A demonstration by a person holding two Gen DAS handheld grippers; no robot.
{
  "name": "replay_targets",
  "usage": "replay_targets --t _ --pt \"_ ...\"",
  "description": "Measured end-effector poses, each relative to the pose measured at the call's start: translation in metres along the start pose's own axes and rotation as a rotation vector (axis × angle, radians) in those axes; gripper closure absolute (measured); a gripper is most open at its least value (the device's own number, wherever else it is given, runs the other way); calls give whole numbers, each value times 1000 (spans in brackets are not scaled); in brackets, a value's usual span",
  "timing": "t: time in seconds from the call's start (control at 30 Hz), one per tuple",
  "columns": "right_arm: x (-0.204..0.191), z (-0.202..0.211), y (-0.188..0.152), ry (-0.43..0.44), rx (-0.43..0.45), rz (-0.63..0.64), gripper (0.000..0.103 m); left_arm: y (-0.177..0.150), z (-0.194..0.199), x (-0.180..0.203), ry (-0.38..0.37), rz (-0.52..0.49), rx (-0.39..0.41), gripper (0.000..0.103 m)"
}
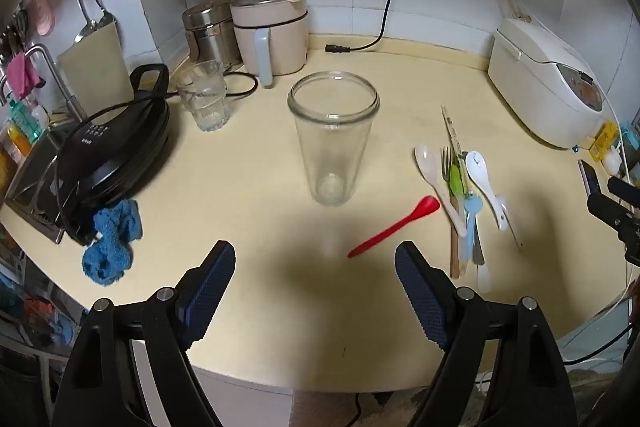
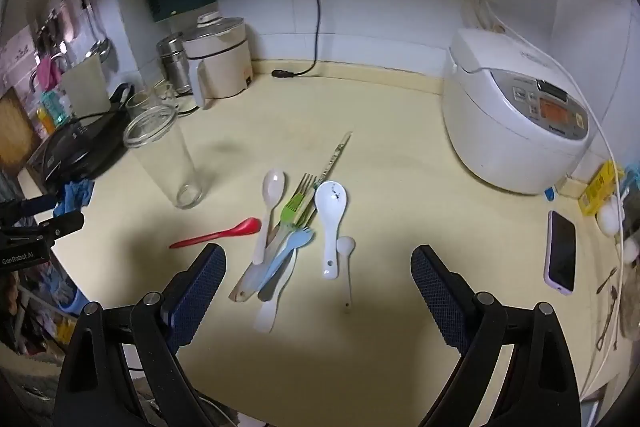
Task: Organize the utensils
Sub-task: 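Move the left tool toward the clear plastic cup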
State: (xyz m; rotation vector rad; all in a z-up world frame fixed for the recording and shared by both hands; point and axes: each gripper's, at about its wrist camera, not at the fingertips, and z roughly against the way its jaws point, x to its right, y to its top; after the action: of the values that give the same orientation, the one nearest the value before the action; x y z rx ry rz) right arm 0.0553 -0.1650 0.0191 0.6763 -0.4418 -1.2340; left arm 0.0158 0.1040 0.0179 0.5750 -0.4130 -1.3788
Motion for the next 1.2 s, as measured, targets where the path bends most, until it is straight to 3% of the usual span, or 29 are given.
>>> replay_targets --t 0.2,0.33,0.77,1.0,1.2 --pt "18 0 -6 -19 -11 -78 9 9 -5 12 -5 -51 2 18" --pt "9 -2 -2 -23 -22 -84 9 14 -4 15 -19 -58 12 18" --pt "-14 -1 -6 13 -7 15 9 11 6 35 -54 -106 57 18" --pt "-21 3 -6 54 -17 45 9 26 26 58 -74 -176 154 18" --pt "-31 6 -13 69 -22 52 9 25 42 72 -92 -187 190 18"
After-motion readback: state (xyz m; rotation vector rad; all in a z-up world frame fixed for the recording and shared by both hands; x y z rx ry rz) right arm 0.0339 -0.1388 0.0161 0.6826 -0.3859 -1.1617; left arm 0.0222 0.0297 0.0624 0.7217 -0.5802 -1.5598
